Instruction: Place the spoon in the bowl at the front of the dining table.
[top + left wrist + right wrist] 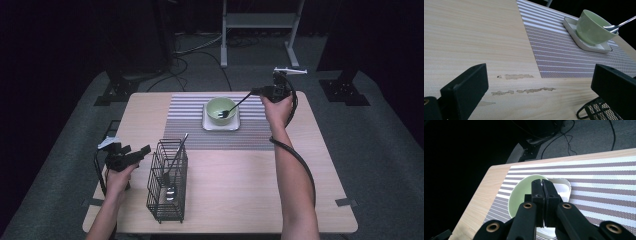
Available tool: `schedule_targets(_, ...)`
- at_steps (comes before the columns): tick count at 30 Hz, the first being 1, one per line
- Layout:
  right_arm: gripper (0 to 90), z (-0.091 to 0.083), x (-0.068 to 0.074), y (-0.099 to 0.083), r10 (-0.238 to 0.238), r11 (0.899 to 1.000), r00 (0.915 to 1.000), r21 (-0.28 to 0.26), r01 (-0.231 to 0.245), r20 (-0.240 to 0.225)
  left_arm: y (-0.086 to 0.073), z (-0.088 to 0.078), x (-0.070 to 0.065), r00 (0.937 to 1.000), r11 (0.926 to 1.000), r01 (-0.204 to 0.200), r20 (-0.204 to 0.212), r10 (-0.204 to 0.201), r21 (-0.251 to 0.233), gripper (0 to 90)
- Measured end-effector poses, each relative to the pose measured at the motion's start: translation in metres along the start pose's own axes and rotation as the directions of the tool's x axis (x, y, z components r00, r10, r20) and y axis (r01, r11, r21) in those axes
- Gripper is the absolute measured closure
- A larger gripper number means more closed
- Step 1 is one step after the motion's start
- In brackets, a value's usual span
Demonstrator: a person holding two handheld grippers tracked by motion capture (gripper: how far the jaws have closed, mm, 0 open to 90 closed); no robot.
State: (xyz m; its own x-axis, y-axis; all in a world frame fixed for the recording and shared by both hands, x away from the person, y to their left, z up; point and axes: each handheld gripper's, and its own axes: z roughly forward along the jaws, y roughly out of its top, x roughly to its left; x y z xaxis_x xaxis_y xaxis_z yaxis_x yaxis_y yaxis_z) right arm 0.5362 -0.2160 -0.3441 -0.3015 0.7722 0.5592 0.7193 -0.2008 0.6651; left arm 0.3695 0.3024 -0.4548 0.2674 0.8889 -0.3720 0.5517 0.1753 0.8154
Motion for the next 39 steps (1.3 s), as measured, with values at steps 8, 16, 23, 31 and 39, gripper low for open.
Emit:
schedule_targets(8, 88.8, 0.006, -0.004, -0.005, 0.017, 1.0, 0.9998, 0.008, -0.017, 0.006, 0.0, 0.0, 0.001, 1.0, 1.0, 0.0, 0.0, 0.0, -0.002, 0.0)
schedule_targets(16, 88.5, 0.013, -0.008, -0.011, 0.019, 0.999, 0.9998, 0.03, -0.019, 0.01, 0.0, 0.0, 0.0, 1.0, 1.0, 0.003, 0.001, -0.003, 0.0, 0.0)
schedule_targets(23, 87.8, 0.019, -0.012, -0.014, 0.024, 0.999, 0.9996, 0.044, -0.025, 0.013, 0.0, 0.001, 0.001, 1.0, 1.0, 0.005, 0.0, -0.005, 0.002, 0.0)
schedule_targets(31, 87.7, 0.025, -0.015, -0.017, 0.02, 0.998, 0.9996, 0.059, -0.021, 0.022, -0.001, 0.001, 0.0, 1.0, 1.0, 0.005, -0.005, -0.005, 0.002, 0.0)
schedule_targets(39, 84.8, 0.027, -0.019, -0.02, 0.023, 0.997, 0.9994, 0.07, -0.025, 0.026, -0.001, -0.001, 0.002, 0.9999, 1.0, 0.005, -0.009, -0.005, -0.004, 0.0)
